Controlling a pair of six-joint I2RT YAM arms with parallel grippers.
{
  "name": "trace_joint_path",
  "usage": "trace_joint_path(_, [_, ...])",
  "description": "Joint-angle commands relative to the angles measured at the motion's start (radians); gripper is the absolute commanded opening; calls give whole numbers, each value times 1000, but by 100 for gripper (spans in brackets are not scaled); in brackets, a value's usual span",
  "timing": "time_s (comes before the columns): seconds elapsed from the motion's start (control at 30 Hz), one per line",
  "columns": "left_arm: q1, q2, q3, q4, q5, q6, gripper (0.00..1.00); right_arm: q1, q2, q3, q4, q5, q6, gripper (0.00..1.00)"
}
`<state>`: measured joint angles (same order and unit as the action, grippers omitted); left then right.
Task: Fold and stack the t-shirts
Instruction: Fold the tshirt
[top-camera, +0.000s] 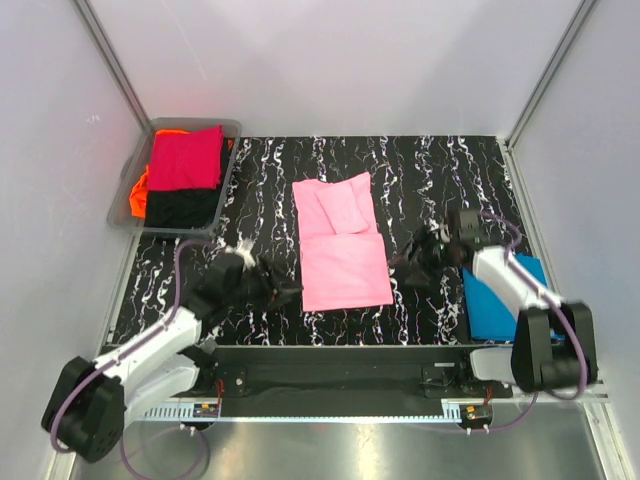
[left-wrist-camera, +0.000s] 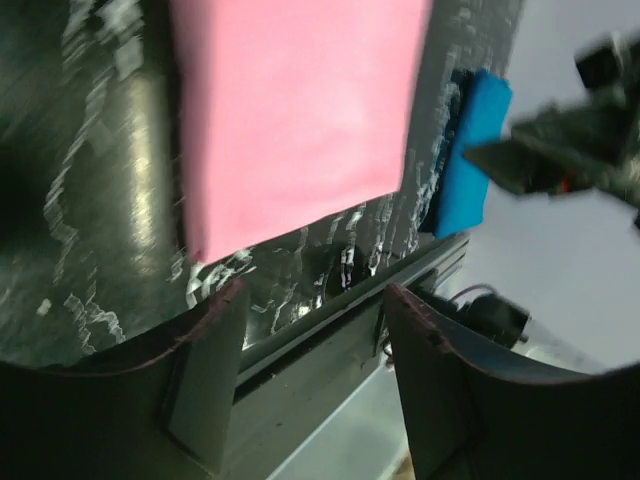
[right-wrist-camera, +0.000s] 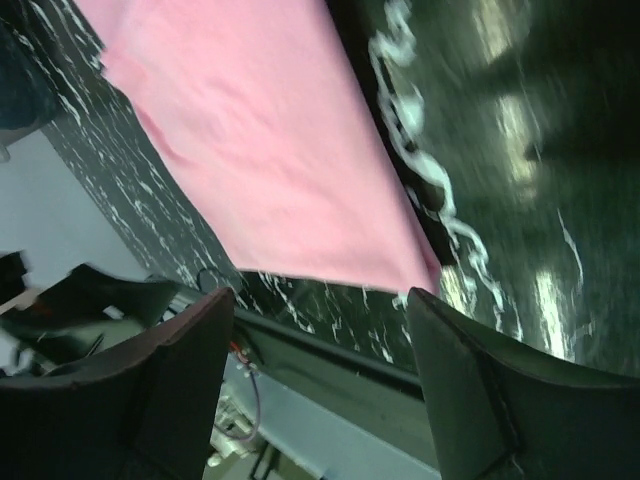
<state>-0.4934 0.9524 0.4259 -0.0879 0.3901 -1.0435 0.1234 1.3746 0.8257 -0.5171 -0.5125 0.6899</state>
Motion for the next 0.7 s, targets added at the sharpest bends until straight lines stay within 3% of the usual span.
trace_joint_path(0.0, [-26, -90, -174, 167, -147, -381, 62, 4, -156, -167, 98, 37, 207, 76])
trace_joint_path(0.13, [-144, -127, -240, 195, -299, -496, 61, 19, -261, -356, 187, 52, 333, 69])
trace_joint_path(0.23, [-206, -63, -236, 197, -364, -524, 60, 33, -282, -430, 224, 77, 385, 65])
trace_joint_path(0.4, [-275, 58, -268, 304, -398, -639, 59, 53, -249, -487, 310, 86, 438, 64])
trace_joint_path(0.67, [-326, 140, -273, 303, -465, -771, 51, 93, -215, -502, 362, 127, 488, 59])
